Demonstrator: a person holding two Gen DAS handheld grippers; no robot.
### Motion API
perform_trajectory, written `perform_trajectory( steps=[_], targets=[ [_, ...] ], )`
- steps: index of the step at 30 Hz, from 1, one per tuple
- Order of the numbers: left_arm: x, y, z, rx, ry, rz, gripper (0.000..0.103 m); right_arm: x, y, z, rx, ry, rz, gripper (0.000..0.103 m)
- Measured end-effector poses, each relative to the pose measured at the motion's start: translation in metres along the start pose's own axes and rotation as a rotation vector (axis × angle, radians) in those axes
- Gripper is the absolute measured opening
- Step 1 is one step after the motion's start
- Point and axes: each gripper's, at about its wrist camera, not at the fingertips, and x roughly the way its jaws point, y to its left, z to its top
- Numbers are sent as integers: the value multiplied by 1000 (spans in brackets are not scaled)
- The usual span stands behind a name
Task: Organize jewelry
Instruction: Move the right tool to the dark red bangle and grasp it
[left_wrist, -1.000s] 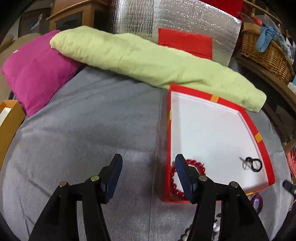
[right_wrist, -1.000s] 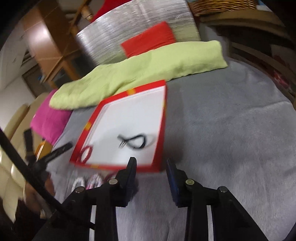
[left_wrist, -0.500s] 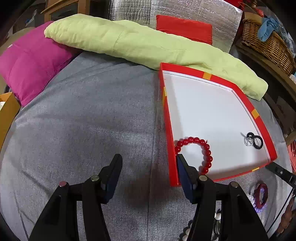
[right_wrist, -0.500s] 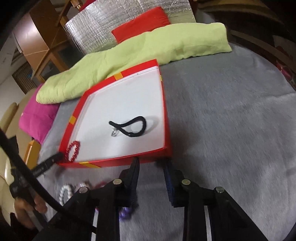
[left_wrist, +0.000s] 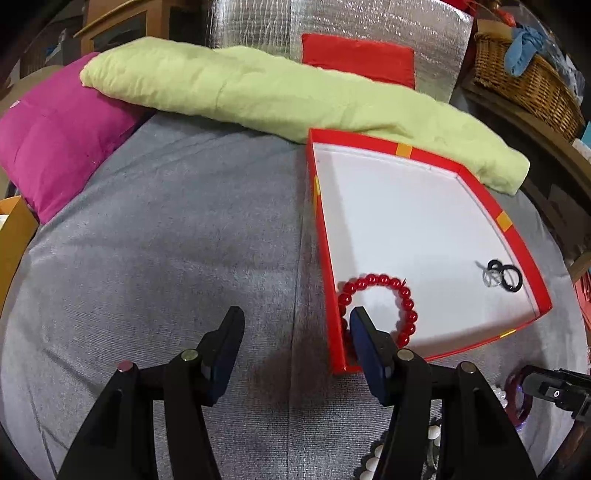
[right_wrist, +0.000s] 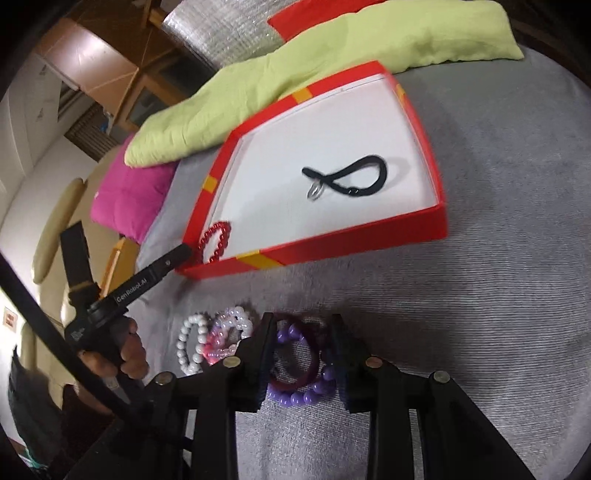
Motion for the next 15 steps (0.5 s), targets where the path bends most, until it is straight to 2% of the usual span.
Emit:
perform_trajectory(
  steps=[1,3,6,11,15],
  targets=[
    [1,0,0,-3,-3,1,60,1,3,-1,-16,-2,-16,30],
    [3,-1,0,0,-6,0,55,1,9,-6,-59,-15,-62,12],
    [7,-6,3,16,-17,-19,45,-3,7,-7,-60,-31,-77,7],
    [14,-22,6,107,-31,3,32,-24,-9,-3,-13,-98,-78,7],
    [20,-24,11,124,-35,7,31,-43,-28,1,54,-160,-90,7]
  ],
)
